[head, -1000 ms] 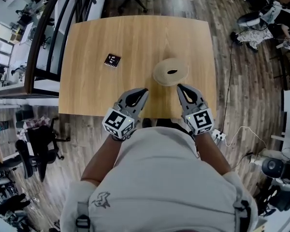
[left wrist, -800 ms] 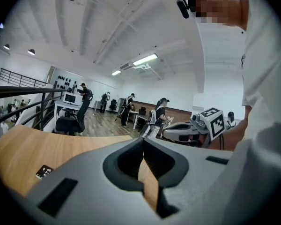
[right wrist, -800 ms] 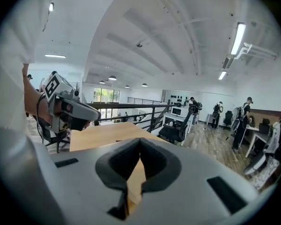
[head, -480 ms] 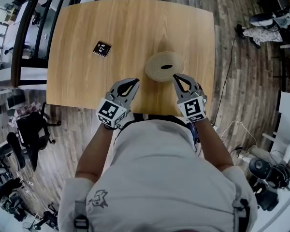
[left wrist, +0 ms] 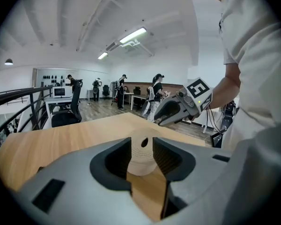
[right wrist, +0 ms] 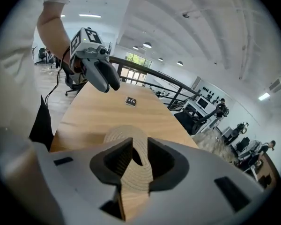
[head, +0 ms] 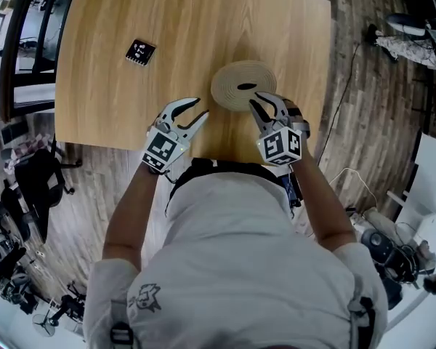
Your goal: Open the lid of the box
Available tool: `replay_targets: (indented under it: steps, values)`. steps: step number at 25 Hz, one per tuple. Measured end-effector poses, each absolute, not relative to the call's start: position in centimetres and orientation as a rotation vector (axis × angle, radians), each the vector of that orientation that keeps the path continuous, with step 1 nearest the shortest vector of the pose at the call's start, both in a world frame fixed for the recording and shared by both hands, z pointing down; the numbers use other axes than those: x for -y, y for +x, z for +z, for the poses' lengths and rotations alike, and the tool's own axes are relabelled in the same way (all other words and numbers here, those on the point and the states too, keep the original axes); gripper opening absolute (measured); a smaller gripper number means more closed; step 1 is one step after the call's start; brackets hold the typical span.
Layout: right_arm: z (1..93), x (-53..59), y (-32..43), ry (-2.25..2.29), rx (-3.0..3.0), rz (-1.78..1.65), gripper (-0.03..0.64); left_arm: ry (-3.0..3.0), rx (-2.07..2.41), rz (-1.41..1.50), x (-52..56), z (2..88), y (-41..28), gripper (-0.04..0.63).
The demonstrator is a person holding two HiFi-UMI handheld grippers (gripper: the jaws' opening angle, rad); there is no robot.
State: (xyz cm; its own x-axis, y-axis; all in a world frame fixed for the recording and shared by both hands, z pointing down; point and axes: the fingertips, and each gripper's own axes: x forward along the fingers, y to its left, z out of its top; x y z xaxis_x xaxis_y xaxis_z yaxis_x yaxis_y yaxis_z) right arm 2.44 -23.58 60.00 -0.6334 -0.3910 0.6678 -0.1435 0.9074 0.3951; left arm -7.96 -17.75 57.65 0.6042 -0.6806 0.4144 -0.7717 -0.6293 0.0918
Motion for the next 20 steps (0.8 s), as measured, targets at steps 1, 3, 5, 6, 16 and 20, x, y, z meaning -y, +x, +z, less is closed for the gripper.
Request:
replay_targets:
  steps: [1,3,5,6,16,20]
  values:
    - [60.5,23.7,2.1,0.36,2.239,-0.405,0.11,2.571,1.173,0.523,17.9,58.3,-7.9,0.145]
    - [61.5,23.9,1.4,0.328,2.218,-0.427,0.121,2.575,1.135,0.56,18.0,59.6,-8.0,0.185]
    - [62.4,24.0,0.9,0.303,2.2,-0.442,0.135,2.575,1.094,0.584,18.0,61.0,-8.0,0.226]
    - [63.0,24.0,0.7,0.288,2.189,-0.447,0.14,2.572,1.075,0.592,18.0,61.6,-8.1,0.239]
    - [67.1,26.9,2.3,0.155,2.078,-0.527,0.167,2.543,0.989,0.73,21.1,67.3,-6.5,0.287]
    - [68.2,27.2,2.1,0.13,2.051,-0.56,0.172,2.548,0.926,0.772,21.0,69.9,-5.9,0.304]
